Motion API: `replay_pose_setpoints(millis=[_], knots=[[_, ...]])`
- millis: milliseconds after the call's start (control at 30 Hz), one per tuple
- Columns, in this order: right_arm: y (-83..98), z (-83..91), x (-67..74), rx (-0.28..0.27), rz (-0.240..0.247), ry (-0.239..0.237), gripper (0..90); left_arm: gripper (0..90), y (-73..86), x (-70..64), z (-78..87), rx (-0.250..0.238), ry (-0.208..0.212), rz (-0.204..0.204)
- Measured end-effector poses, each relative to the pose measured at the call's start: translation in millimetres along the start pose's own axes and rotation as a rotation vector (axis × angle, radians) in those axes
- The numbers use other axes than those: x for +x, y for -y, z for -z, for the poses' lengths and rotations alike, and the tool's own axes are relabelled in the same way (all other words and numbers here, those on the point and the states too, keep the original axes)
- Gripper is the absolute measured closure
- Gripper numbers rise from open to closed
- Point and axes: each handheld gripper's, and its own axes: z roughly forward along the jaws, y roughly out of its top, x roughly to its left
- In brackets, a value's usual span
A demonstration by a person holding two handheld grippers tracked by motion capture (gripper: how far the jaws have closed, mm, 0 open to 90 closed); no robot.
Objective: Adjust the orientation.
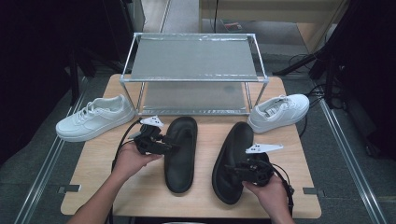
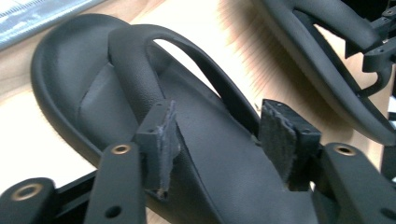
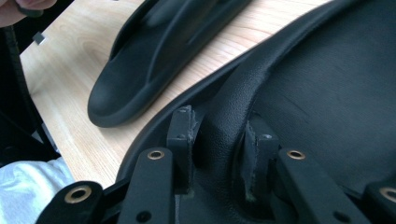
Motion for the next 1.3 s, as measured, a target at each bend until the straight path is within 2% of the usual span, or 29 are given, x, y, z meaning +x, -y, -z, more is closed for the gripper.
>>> replay_pose_setpoints(millis=[133,233,333,533,633,700,833,933,1067,1133,1233,1300], knots=[[-6.4,-15.9,7.5,0.034,0.033,-0.02,70.0,50.6,1.5,1.4,-0.2,0.004,-0.01,0.009],[-10.6,-25.0,8.5,0.048,0.046,-0.015,69.9,50.4,2.3,0.6,0.7,-0.002,-0.007,0.011],[-14.4,-30.8,5.0,0.049,0.046,-0.005,69.9,51.8,2.6,-3.2,0.2,-0.011,-0.001,0.0],[-19.6,-42.4,-2.9,0.039,0.04,-0.009,68.9,65.5,-0.3,-17.0,-6.1,-0.012,0.032,-0.031],[-21.3,-48.6,-1.7,0.028,0.066,-0.01,61.8,68.0,-2.0,-26.0,-8.7,-0.007,0.044,-0.062],[-23.7,-47.0,-0.8,0.019,0.079,-0.01,57.9,69.8,-2.0,-30.7,-9.4,-0.011,0.041,-0.075],[-27.8,-27.6,-4.4,-0.051,0.083,-0.03,58.7,77.7,-2.8,-35.1,-6.7,-0.038,0.041,-0.084],[-31.2,-11.1,-13.4,-0.091,0.114,-0.019,71.6,85.7,-4.1,-40.7,-7.9,-0.052,0.045,-0.085],[-38.8,-3.8,-37.5,-0.089,0.12,0.022,86.4,89.9,-6.2,-55.9,-20.6,-0.027,0.041,-0.101],[-42.9,-4.0,-47.8,-0.086,0.131,0.028,89.1,90.0,-7.2,-64.1,-29.4,-0.019,0.046,-0.099],[-50.1,-11.0,-68.0,-0.063,0.151,0.076,90.0,90.0,-7.1,-75.9,-46.0,-0.021,0.064,-0.078],[-51.7,-15.9,-74.6,-0.047,0.152,0.078,90.0,89.9,-5.8,-82.4,-55.7,-0.009,0.074,-0.075]])
